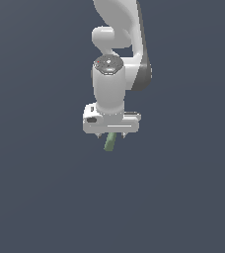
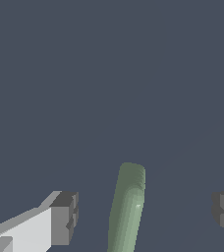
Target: Pick up the object and move it to a goal position.
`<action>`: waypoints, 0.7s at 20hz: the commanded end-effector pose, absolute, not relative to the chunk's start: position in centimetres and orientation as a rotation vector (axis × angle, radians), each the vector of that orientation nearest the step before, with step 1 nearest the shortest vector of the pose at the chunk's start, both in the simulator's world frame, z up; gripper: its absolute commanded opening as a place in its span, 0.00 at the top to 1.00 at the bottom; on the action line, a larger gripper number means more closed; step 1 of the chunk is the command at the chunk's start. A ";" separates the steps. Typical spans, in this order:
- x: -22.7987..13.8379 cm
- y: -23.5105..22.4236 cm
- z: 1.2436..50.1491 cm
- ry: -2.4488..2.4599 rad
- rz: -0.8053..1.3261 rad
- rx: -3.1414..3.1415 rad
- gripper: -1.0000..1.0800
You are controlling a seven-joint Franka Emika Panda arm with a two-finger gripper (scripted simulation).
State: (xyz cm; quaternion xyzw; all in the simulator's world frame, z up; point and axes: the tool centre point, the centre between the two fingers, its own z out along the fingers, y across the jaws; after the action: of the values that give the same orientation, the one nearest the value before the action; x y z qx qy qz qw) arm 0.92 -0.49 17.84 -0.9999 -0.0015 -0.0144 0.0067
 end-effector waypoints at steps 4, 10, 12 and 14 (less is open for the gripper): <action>-0.3 -0.6 17.3 0.051 -0.037 -3.130 0.04; -2.9 -0.8 16.1 0.168 -0.021 -3.131 0.04; -3.9 -0.9 15.7 0.210 -0.015 -3.130 0.04; -4.7 -1.0 15.3 0.246 -0.011 -3.129 0.04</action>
State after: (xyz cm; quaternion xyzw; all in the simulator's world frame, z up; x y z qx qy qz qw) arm -4.05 -0.91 15.62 -0.9976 0.0690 -0.0044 0.0021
